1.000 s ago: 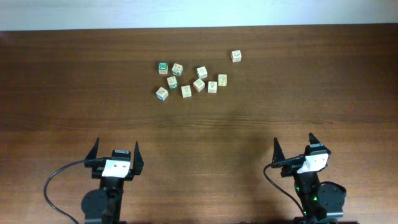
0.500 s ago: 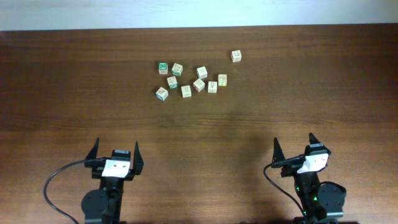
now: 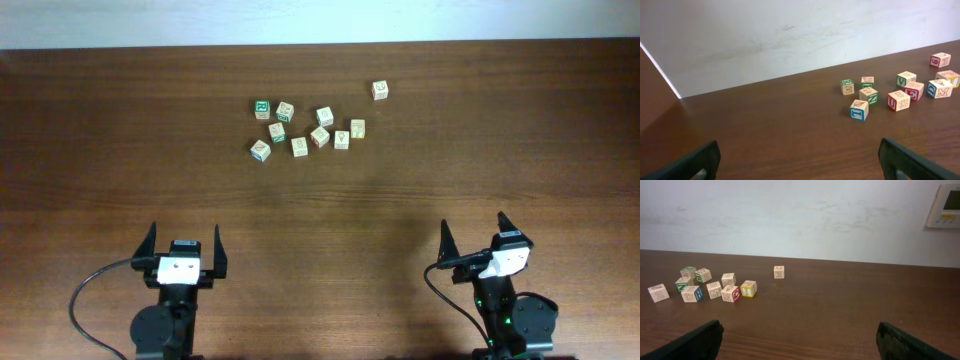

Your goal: Rotate 5 blocks

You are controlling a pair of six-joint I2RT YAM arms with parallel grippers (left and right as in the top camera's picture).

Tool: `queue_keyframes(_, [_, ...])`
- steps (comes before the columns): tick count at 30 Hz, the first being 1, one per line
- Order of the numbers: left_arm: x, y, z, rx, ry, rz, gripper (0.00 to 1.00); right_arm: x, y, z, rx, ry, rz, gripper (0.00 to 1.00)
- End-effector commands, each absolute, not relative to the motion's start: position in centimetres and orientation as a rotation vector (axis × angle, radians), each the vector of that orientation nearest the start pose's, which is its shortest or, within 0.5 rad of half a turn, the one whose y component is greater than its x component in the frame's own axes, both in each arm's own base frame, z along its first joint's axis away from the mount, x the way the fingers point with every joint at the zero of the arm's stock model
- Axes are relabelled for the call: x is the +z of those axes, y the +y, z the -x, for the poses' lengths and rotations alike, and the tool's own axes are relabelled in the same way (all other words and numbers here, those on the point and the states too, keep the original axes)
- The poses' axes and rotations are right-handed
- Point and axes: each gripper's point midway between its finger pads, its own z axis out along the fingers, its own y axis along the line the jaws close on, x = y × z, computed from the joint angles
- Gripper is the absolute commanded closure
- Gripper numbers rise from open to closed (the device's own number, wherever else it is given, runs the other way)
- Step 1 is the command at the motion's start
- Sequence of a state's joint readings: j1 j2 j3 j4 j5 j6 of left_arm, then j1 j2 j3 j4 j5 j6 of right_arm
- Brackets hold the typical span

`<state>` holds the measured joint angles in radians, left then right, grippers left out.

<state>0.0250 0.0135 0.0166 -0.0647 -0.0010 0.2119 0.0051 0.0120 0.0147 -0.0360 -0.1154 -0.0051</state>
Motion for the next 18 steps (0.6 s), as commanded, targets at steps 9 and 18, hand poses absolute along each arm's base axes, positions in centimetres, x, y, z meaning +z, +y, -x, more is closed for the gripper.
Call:
queue_keyframes(9, [19.1, 0.8, -24.7, 0.175, 1.613, -0.126, 0.01, 19.6, 2.1, -24.2, 0.086, 1.53, 0.108, 0.02])
queue_keyframes(18, [21.3, 0.8, -25.3, 0.173, 1.634, -0.129, 0.01, 21.9, 2.5, -23.9, 0.101, 1.5, 0.127, 0.02])
